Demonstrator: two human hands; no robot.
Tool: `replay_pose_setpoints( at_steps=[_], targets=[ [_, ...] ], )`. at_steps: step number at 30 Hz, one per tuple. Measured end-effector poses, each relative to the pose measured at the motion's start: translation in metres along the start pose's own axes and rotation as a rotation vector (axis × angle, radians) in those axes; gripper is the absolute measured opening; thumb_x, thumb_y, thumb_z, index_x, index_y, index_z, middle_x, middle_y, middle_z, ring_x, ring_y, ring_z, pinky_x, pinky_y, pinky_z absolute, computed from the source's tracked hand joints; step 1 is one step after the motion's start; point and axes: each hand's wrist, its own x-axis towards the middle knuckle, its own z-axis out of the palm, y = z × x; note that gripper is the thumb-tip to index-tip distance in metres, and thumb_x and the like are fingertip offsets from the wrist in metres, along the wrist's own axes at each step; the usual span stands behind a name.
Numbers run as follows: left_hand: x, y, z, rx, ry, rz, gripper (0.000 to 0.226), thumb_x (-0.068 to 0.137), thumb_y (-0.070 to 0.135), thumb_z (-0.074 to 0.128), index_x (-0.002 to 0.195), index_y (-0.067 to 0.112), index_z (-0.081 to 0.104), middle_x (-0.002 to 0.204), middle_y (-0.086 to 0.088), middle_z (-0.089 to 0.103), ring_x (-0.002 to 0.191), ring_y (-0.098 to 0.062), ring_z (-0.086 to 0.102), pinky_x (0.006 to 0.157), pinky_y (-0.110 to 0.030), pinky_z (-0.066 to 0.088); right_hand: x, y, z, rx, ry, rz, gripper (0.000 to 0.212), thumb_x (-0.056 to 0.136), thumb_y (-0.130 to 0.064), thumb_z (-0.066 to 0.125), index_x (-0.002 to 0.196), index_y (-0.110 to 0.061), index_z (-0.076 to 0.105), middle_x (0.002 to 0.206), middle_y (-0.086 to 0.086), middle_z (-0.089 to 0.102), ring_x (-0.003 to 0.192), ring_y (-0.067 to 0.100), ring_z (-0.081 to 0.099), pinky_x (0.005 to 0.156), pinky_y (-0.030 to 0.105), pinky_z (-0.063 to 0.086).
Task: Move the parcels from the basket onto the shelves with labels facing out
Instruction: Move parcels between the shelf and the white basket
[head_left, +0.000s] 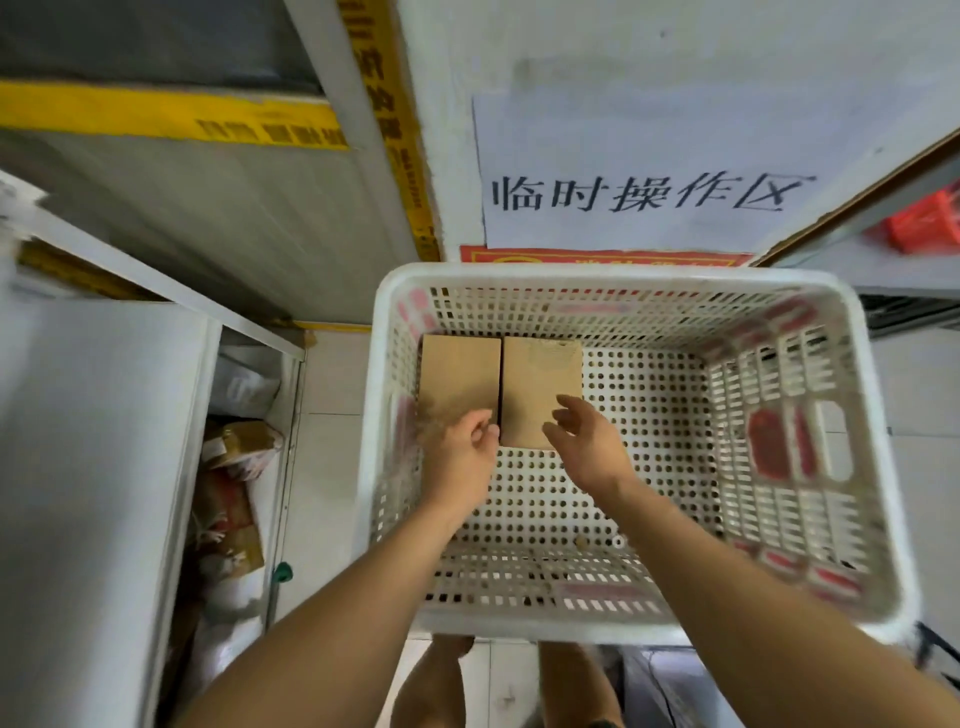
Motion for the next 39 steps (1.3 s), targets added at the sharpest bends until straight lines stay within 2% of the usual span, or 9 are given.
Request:
replay_pose_setpoints(
  at_steps=[2, 4, 8, 14, 19, 24, 32, 36, 39],
  targets=[
    [-0.023, 0.015, -0.029, 0.044, 0.006, 0.038, 0.04, 0.108, 0.038, 0.054, 0.145, 0.023, 0.06, 0.138, 0.001, 0.067, 0.117, -0.018, 0.068, 0.099, -0.033, 0.057, -0.028, -0.031, -0.007, -0.074, -0.003, -0.083, 0.048, 0.104, -0.032, 0.063, 0.15, -0.021, 0.054, 0.139, 0.002, 0.066, 0.122, 0.016, 0.064, 0.083, 0.017, 0.049],
    [-0.043, 0.027, -0.062, 0.143, 0.062, 0.135, 0.038, 0.107, 0.04, 0.054, 0.139, 0.022, 0.065, 0.13, 0.0, 0.072, 0.115, -0.017, 0.068, 0.1, -0.042, 0.057, -0.058, -0.066, -0.014, -0.147, 0.0, -0.17, 0.044, 0.105, -0.032, 0.062, 0.147, -0.02, 0.058, 0.134, 0.001, 0.069, 0.121, 0.016, 0.065, 0.093, 0.022, 0.049],
    [-0.084, 0.046, -0.133, 0.311, 0.211, 0.28, 0.026, 0.105, 0.03, 0.058, 0.122, 0.017, 0.072, 0.114, -0.003, 0.076, 0.103, -0.024, 0.069, 0.085, -0.042, 0.058, -0.117, -0.132, -0.026, -0.303, 0.008, -0.341, 0.039, 0.104, -0.03, 0.062, 0.142, -0.017, 0.063, 0.133, 0.002, 0.071, 0.12, 0.018, 0.066, 0.102, 0.03, 0.051],
    [-0.163, 0.055, -0.252, 0.435, 0.474, 0.315, 0.026, 0.101, 0.032, 0.064, 0.118, 0.015, 0.074, 0.108, -0.009, 0.077, 0.101, -0.03, 0.07, 0.081, -0.041, 0.057, -0.197, -0.226, -0.027, -0.547, 0.004, -0.628, 0.036, 0.102, -0.031, 0.064, 0.136, -0.02, 0.066, 0.134, 0.002, 0.07, 0.121, 0.024, 0.067, 0.101, 0.034, 0.05],
    [-0.237, 0.047, -0.317, 0.493, 0.657, 0.179, 0.033, 0.104, 0.038, 0.055, 0.128, 0.022, 0.071, 0.122, -0.002, 0.074, 0.111, -0.025, 0.065, 0.092, -0.037, 0.055, -0.244, -0.303, -0.006, -0.68, -0.073, -0.923, 0.04, 0.104, -0.032, 0.06, 0.142, -0.021, 0.063, 0.144, 0.0, 0.064, 0.13, 0.023, 0.061, 0.106, 0.031, 0.046],
    [-0.329, 0.034, -0.355, 0.379, 0.886, -0.003, 0.04, 0.106, 0.042, 0.051, 0.14, 0.024, 0.064, 0.14, -0.001, 0.066, 0.126, -0.023, 0.06, 0.108, -0.037, 0.049, -0.3, -0.367, 0.039, -0.699, -0.21, -1.158, 0.034, 0.101, -0.03, 0.066, 0.134, -0.02, 0.068, 0.131, 0.004, 0.071, 0.12, 0.026, 0.066, 0.103, 0.038, 0.051],
    [-0.483, -0.003, -0.384, 0.327, 1.271, -0.219, 0.04, 0.104, 0.038, 0.061, 0.138, 0.019, 0.067, 0.139, -0.002, 0.068, 0.126, -0.026, 0.061, 0.101, -0.036, 0.052, -0.426, -0.428, 0.119, -0.676, -0.51, -1.519, 0.04, 0.103, -0.034, 0.064, 0.143, -0.027, 0.06, 0.138, -0.008, 0.064, 0.122, 0.016, 0.061, 0.1, 0.03, 0.049],
    [-0.544, -0.028, -0.392, 0.303, 1.426, -0.336, 0.04, 0.102, 0.036, 0.064, 0.136, 0.015, 0.068, 0.135, -0.005, 0.07, 0.122, -0.029, 0.062, 0.099, -0.037, 0.052, -0.49, -0.443, 0.162, -0.664, -0.642, -1.634, 0.044, 0.102, -0.03, 0.068, 0.145, -0.021, 0.06, 0.14, -0.002, 0.065, 0.127, 0.02, 0.061, 0.105, 0.033, 0.05],
    [-0.572, -0.044, -0.403, 0.275, 1.542, -0.398, 0.043, 0.102, 0.036, 0.062, 0.14, 0.015, 0.063, 0.138, -0.005, 0.067, 0.123, -0.028, 0.06, 0.098, -0.038, 0.051, -0.525, -0.455, 0.197, -0.619, -0.646, -1.688, 0.046, 0.1, -0.03, 0.069, 0.143, -0.016, 0.061, 0.141, 0.004, 0.064, 0.13, 0.023, 0.059, 0.106, 0.032, 0.047]
  ],
)
